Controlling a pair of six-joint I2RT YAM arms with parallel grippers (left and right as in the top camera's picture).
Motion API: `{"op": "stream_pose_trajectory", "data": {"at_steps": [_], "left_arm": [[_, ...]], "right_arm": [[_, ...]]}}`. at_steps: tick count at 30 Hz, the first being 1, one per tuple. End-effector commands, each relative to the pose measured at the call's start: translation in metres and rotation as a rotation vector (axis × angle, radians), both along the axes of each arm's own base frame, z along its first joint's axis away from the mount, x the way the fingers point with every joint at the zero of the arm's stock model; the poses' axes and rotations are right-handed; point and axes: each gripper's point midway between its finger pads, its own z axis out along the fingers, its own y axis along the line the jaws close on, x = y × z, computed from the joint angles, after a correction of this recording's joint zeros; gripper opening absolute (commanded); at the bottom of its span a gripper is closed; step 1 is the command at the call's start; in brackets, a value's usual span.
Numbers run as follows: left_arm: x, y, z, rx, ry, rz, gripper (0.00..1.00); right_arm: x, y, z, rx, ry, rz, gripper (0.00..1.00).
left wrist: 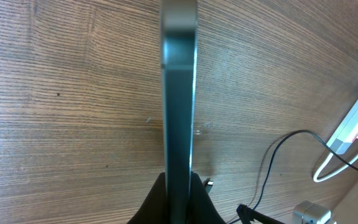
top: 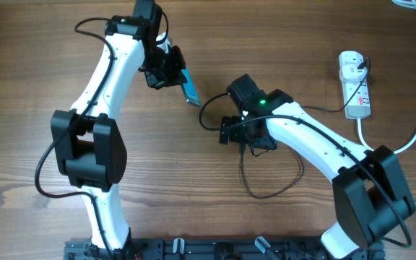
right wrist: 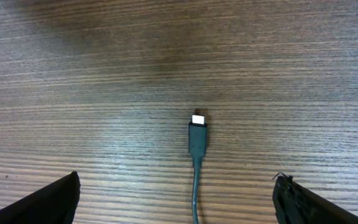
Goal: Plug charger to phone and switch on socket
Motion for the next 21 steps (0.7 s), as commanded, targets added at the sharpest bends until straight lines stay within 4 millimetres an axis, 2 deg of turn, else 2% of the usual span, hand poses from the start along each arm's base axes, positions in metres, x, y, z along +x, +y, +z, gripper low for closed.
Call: {"op": "stream_pose_trajectory", "data": {"at_steps": [1,12,18,21], "left_arm": [[0.002,-0.002,0.019,-0.013,-0.045,0.003,0.04],[0.002,-0.002,0.019,-0.014,-0.045,0.003,0.04],[0.002,-0.002,0.019,-0.013,-0.045,0.003,0.04],[0.002,-0.001,0.019,-0.013,-0.044,0.003,0.04]], "right_arm": [[-0.009,-0.004,-0.011,-0.024,0.050,-0.023,0.99],[-0.012,-0.005,-0.015,-0.060,0.049,-0.035,0.96],[-0.019,-0.009,-0.038,-0.128,0.096,-0.016,0.93],[-0.022,-0.012,-0.048,-0.152,0.121,-0.017,0.88]]}}
